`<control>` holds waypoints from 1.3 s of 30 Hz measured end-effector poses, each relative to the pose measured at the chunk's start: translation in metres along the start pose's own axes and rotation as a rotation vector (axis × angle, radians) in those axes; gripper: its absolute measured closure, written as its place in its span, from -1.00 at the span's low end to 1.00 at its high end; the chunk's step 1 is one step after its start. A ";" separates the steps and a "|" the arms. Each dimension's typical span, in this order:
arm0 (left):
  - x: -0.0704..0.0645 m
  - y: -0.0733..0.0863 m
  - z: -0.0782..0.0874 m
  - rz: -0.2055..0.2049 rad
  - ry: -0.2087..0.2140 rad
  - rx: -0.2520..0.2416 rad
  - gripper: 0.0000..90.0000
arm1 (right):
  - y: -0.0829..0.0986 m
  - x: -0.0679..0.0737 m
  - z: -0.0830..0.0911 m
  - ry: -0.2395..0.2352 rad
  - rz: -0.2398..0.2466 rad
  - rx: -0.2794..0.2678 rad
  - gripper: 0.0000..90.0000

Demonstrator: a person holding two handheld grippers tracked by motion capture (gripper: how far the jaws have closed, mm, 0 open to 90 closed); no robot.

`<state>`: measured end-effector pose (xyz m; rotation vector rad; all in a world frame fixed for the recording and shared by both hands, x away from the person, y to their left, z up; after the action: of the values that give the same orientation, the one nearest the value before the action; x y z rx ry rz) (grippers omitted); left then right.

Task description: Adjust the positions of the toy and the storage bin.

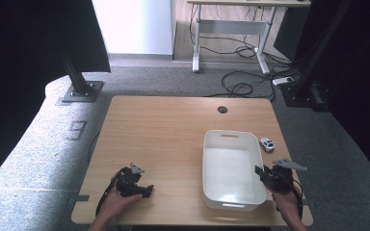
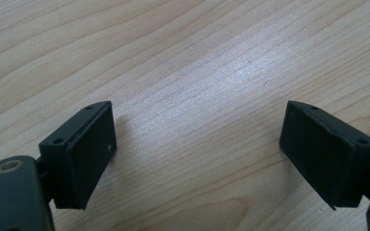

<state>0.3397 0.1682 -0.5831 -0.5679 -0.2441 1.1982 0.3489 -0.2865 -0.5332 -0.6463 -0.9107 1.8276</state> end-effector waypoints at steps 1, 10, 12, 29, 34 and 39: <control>0.000 0.000 0.000 0.000 0.000 0.000 -0.71 | 0.000 0.000 0.000 0.001 -0.011 -0.003 0.59; 0.000 0.000 0.000 -0.001 -0.001 0.000 -0.71 | -0.002 0.003 -0.004 0.004 -0.035 -0.010 0.60; 0.000 0.000 0.000 -0.001 -0.001 0.001 -0.71 | -0.003 0.004 -0.004 0.005 -0.035 -0.011 0.60; -0.001 0.000 0.000 -0.003 0.001 0.002 -0.72 | -0.010 0.016 -0.015 0.011 -0.033 -0.025 0.60; -0.002 0.000 0.000 -0.008 0.000 0.001 -0.71 | -0.013 0.023 -0.019 0.019 -0.040 -0.027 0.59; -0.002 0.000 0.000 -0.007 0.003 0.003 -0.71 | -0.017 0.028 -0.024 0.025 -0.045 -0.028 0.60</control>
<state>0.3390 0.1667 -0.5831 -0.5659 -0.2413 1.1906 0.3649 -0.2489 -0.5342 -0.6597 -0.9281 1.7662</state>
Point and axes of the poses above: each handheld gripper's, and its own axes: z roughly backward along the jaws, y roughly out of its underside, x roughly to its left, the point moved 6 cm from there along -z, roughly forward along the jaws, and after that the axes turned 12 degrees about z, right-handed, at the moved point
